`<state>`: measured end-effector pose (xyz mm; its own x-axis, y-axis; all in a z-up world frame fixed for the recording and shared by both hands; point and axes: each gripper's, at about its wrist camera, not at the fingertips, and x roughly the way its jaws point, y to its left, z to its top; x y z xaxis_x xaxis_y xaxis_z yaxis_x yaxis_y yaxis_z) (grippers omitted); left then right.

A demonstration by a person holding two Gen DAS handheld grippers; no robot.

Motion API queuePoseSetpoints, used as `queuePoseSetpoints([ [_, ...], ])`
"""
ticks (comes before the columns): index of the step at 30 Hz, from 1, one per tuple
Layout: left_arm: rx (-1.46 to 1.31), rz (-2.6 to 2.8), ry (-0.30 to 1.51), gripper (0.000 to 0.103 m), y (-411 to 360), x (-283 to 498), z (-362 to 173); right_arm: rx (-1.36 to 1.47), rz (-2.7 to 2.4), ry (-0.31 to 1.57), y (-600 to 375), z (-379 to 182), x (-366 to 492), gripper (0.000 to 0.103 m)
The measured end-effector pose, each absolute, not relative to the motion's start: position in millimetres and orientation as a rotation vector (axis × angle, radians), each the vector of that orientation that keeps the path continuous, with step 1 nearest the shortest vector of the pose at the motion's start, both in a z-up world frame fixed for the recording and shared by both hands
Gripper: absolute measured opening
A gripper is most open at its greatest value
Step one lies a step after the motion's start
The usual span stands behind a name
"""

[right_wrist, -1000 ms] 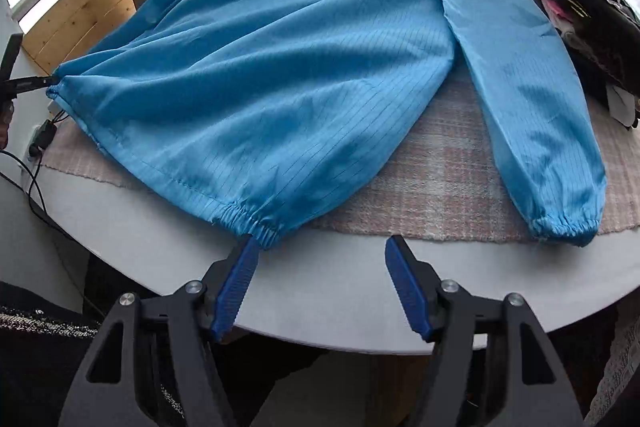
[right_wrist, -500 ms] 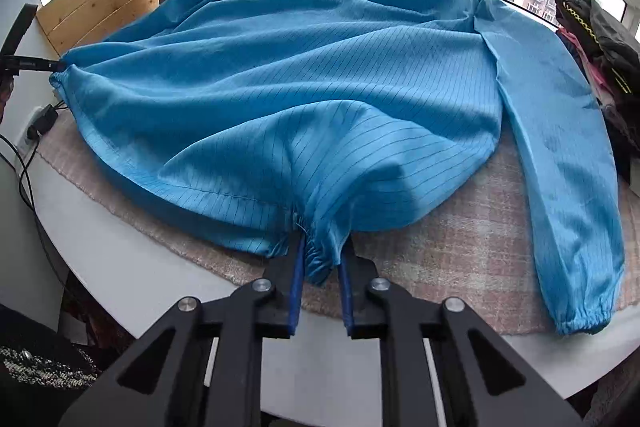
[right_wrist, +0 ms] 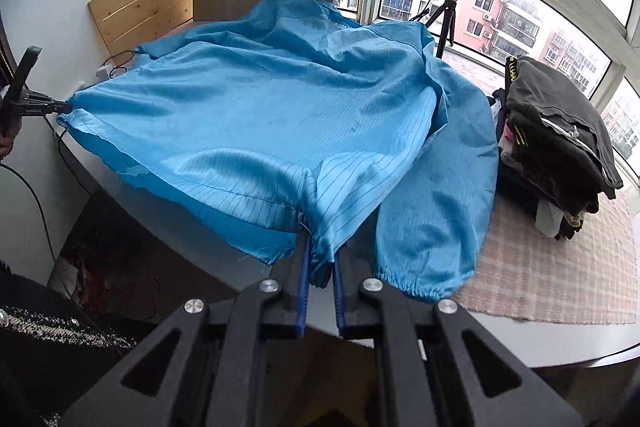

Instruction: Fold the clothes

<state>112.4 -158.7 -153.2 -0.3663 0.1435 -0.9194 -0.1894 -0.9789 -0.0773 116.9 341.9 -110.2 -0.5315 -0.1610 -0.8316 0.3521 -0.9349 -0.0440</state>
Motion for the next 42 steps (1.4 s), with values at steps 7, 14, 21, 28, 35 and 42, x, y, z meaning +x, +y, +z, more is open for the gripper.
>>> queuePoseSetpoints([
  [7, -1.814, 2.296, -0.038, 0.001, -120, 194, -204, 1.497, -2.417, 0.261, 378, -158, 160, 0.010],
  [14, -1.957, 2.212, -0.035, 0.012, -126, 197, -217, 1.693, -2.282, 0.278, 398, -198, 167, 0.015],
  [21, -1.813, 2.440, 0.189, 0.028, -177, 114, -134, 1.550, -2.388, 0.184, 409, -121, 150, 0.039],
  [28, -1.465, 2.515, 0.321, 0.052, -164, -84, -96, 1.314, -2.573, 0.088, 375, -65, 40, 0.051],
  [35, -1.625, 2.493, 0.449, 0.053, -187, -264, -154, 1.368, -2.633, -0.125, 323, -104, -87, 0.053],
  [42, -1.926, 2.297, 0.202, 0.056, -181, -338, -233, 1.481, -2.586, -0.132, 282, -150, -145, 0.053],
])
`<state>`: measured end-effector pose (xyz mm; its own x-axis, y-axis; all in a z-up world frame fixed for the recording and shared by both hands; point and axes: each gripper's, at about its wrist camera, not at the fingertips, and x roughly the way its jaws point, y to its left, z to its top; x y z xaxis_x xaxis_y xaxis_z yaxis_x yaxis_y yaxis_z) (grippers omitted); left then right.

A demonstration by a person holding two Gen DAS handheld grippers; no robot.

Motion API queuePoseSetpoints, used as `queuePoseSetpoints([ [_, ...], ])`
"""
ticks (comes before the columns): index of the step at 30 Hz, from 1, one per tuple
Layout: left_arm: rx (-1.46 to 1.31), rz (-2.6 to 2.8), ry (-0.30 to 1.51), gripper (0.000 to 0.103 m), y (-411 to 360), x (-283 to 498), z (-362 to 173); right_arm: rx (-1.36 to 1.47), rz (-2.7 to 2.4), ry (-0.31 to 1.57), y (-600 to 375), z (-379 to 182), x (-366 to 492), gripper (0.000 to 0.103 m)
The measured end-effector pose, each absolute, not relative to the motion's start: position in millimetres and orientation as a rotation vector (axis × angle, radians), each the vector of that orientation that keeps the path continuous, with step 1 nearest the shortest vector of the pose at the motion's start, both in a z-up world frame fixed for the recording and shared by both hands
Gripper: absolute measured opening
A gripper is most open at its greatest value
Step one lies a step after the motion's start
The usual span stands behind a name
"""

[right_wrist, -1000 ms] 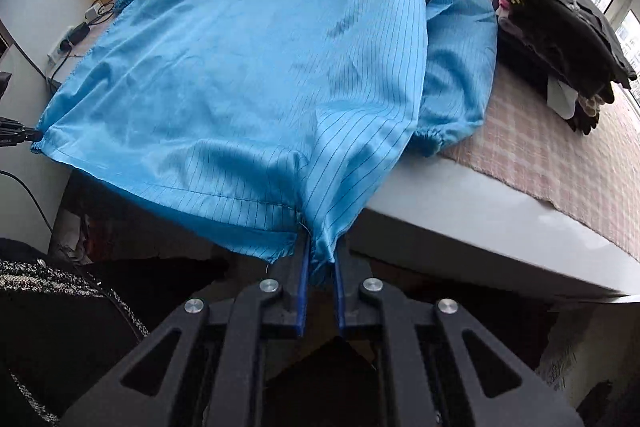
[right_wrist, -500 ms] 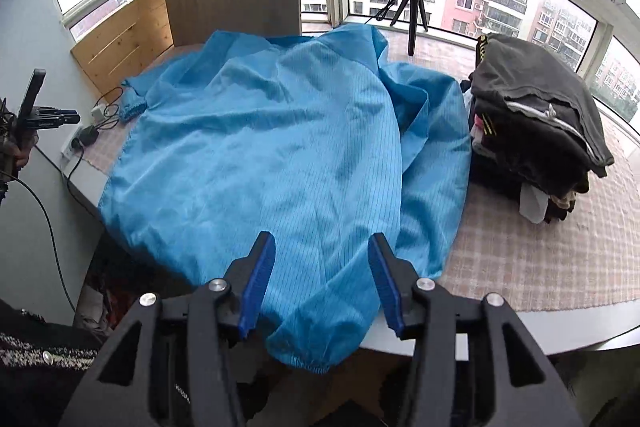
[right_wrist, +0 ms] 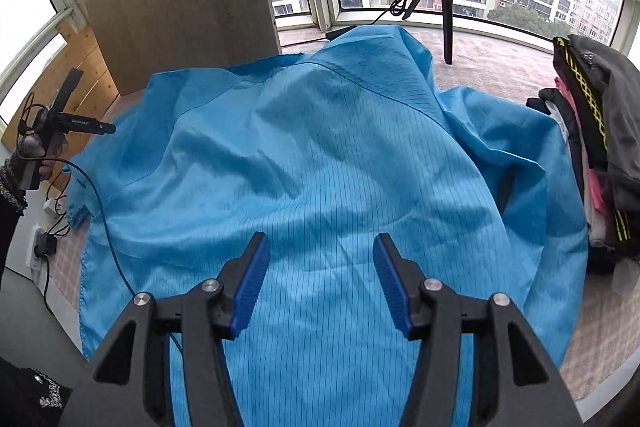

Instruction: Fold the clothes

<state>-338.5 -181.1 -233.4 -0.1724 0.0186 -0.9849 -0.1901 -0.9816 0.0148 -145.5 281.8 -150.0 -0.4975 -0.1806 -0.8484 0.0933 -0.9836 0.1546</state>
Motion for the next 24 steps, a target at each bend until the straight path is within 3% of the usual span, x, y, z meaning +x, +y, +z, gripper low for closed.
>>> queuePoseSetpoints([
  [1, -1.942, 2.292, 0.258, 0.050, -175, -340, -243, 1.486, -2.579, -0.132, 279, -153, -150, 0.053],
  [2, -1.948, 2.291, 0.265, 0.023, -174, -340, -250, 1.490, -2.574, -0.132, 277, -157, -154, 0.053],
  [3, -1.948, 2.278, 0.217, 0.005, -176, -340, -255, 1.492, -2.574, -0.127, 276, -158, -157, 0.053],
  [4, -1.934, 2.264, 0.149, 0.000, -179, -339, -256, 1.495, -2.574, -0.123, 274, -160, -160, 0.053],
  [9, -1.785, 2.434, 0.118, 0.000, -211, -316, -226, 1.547, -2.561, -0.082, 274, -175, -176, 0.053],
  [11, -1.716, 2.574, 0.029, 0.000, -240, -300, -208, 1.585, -2.567, -0.019, 276, -186, -184, 0.053],
  [12, -1.726, 2.609, -0.003, 0.001, -252, -295, -208, 1.615, -2.566, -0.014, 279, -195, -189, 0.053],
  [14, -1.850, 2.591, 0.101, 0.017, -261, -293, -218, 1.684, -2.536, -0.043, 287, -214, -198, 0.053],
  [15, -1.884, 2.580, 0.154, 0.020, -262, -293, -220, 1.717, -2.512, -0.075, 291, -221, -202, 0.053],
  [18, -1.732, 2.641, 0.191, 0.028, -258, -290, -190, 1.721, -2.495, -0.113, 300, -221, -205, 0.053],
  [20, -1.586, 2.614, 0.182, 0.054, -239, -307, -169, 1.662, -2.549, -0.086, 308, -205, -209, 0.053],
  [21, -1.525, 2.576, 0.206, 0.059, -223, -314, -163, 1.633, -2.586, -0.071, 314, -195, -214, 0.053],
  [24, -1.405, 2.459, 0.325, 0.062, -173, -342, -163, 1.584, -2.657, -0.070, 335, -172, -242, 0.053],
])
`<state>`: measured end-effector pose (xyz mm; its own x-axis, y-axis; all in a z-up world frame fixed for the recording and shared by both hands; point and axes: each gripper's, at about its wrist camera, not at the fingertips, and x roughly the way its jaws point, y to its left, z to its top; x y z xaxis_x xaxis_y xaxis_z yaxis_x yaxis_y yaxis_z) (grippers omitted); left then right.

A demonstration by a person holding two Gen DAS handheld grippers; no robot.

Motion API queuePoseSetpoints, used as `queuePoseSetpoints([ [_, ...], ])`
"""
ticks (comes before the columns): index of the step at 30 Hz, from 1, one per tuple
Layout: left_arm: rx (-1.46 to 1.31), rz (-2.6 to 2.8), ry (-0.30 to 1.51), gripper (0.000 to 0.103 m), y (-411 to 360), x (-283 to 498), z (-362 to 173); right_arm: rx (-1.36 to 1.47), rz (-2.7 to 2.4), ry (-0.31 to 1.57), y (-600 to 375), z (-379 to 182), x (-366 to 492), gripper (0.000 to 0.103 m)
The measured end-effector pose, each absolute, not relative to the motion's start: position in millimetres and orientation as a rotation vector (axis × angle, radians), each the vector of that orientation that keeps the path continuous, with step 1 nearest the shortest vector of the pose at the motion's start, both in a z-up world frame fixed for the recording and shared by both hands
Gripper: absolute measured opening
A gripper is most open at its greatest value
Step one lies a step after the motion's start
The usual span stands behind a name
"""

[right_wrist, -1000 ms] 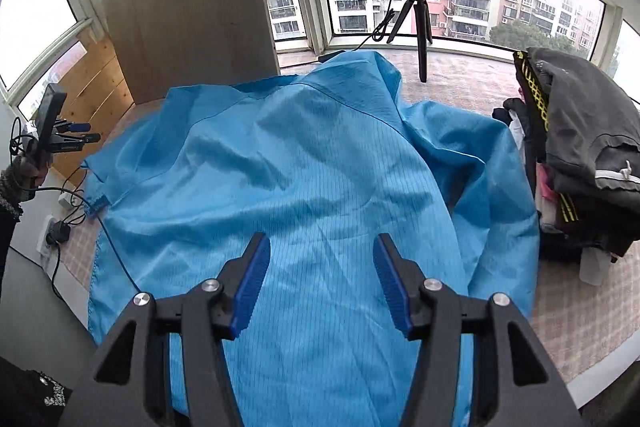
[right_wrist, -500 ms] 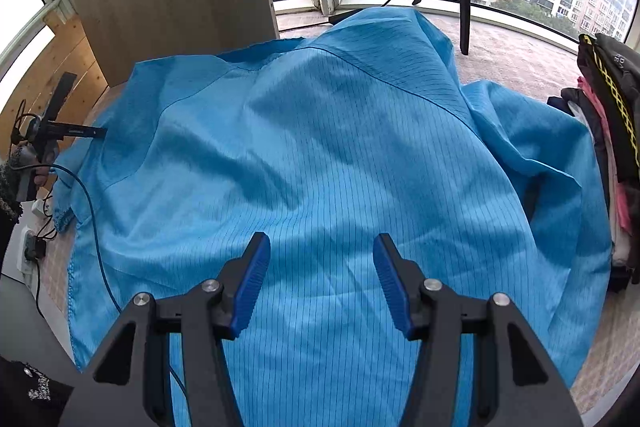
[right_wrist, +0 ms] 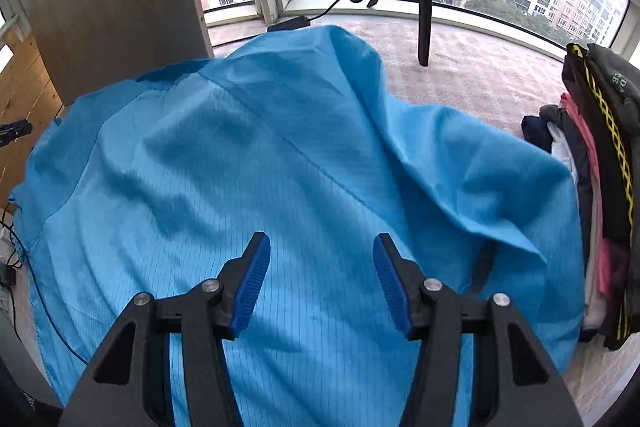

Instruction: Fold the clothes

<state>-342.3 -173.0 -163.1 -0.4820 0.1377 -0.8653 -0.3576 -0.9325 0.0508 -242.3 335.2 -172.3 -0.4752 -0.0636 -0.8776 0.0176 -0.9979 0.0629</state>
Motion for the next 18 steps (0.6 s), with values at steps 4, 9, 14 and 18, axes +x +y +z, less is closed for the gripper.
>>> queuePoseSetpoints([
  [4, -1.428, 2.355, 0.470, 0.062, -125, -371, -187, 1.561, -2.702, 0.066, 346, -164, -301, 0.061],
  [9, -1.502, 2.324, 0.415, 0.062, -128, -392, -217, 1.683, -2.640, 0.258, 353, -194, -359, 0.062],
  [14, -1.533, 2.307, 0.435, 0.062, -135, -391, -232, 1.763, -2.604, 0.244, 371, -214, -372, 0.015],
  [18, -1.529, 2.302, 0.455, 0.062, -136, -387, -234, 1.767, -2.717, 0.204, 395, -200, -374, 0.002],
])
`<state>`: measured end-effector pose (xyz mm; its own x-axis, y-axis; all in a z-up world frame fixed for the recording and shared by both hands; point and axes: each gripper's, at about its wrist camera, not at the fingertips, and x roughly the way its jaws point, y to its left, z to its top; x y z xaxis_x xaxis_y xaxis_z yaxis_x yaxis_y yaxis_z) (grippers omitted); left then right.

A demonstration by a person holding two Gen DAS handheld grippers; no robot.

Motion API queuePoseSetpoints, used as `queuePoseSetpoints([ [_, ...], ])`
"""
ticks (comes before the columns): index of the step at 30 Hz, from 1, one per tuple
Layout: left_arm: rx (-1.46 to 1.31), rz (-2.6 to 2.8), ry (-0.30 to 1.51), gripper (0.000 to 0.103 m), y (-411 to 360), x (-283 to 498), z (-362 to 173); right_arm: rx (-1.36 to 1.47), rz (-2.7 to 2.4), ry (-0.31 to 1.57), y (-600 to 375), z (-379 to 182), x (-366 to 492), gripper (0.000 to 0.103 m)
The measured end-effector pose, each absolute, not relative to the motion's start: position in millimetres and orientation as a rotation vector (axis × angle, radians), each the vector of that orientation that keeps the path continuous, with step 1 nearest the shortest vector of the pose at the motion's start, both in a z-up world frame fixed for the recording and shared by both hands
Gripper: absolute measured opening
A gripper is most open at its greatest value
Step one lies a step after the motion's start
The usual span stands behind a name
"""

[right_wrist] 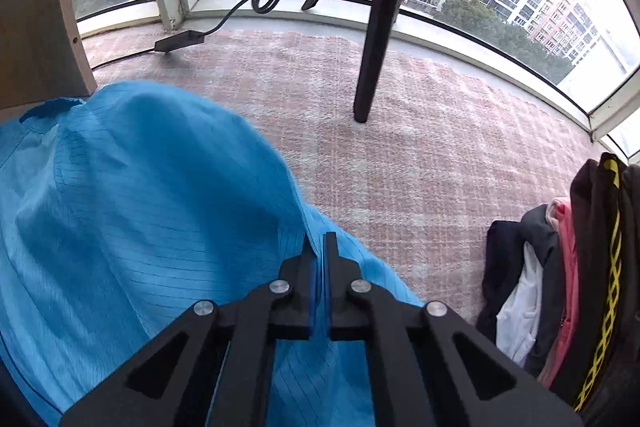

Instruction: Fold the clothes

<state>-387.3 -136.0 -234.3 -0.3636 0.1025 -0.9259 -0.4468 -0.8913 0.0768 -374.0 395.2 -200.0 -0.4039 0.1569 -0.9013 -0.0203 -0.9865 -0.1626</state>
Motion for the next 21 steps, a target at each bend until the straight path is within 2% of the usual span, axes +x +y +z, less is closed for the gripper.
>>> queuePoseSetpoints([
  [3, -1.532, 2.272, 0.436, 0.063, -133, -388, -234, -1.541, 2.552, -0.176, 404, -182, -374, 0.002],
  [7, -1.492, 2.274, 0.555, 0.064, -127, -384, -231, -1.522, 2.563, -0.267, 396, -175, -372, 0.003],
  [8, -1.485, 2.273, 0.537, 0.065, -130, -384, -230, -1.513, 2.551, -0.305, 394, -176, -369, 0.011],
  [11, -1.541, 2.249, 0.479, 0.065, -137, -389, -237, -1.631, 2.537, -0.276, 399, -195, -364, 0.070],
  [12, -1.556, 2.237, 0.469, 0.063, -138, -389, -240, -1.669, 2.531, -0.267, 400, -202, -362, 0.070],
  [13, -1.562, 2.224, 0.461, 0.050, -136, -388, -243, -1.670, 2.524, -0.294, 398, -208, -361, 0.069],
  [14, -1.571, 2.216, 0.456, 0.037, -136, -388, -244, -1.685, 2.522, -0.310, 396, -214, -360, 0.052],
  [15, -1.576, 2.224, 0.453, 0.037, -137, -387, -242, -1.694, 2.509, -0.335, 394, -220, -360, 0.001],
  [16, -1.567, 2.242, 0.448, 0.037, -142, -385, -236, -1.671, 2.444, -0.399, 394, -224, -361, 0.004],
  [19, -1.532, 2.359, 0.433, 0.050, -173, -374, -205, -1.530, 2.258, -0.551, 405, -219, -364, 0.003],
  [21, -1.523, 2.425, 0.405, 0.053, -203, -358, -183, -1.525, 2.313, -0.419, 414, -200, -362, 0.004],
])
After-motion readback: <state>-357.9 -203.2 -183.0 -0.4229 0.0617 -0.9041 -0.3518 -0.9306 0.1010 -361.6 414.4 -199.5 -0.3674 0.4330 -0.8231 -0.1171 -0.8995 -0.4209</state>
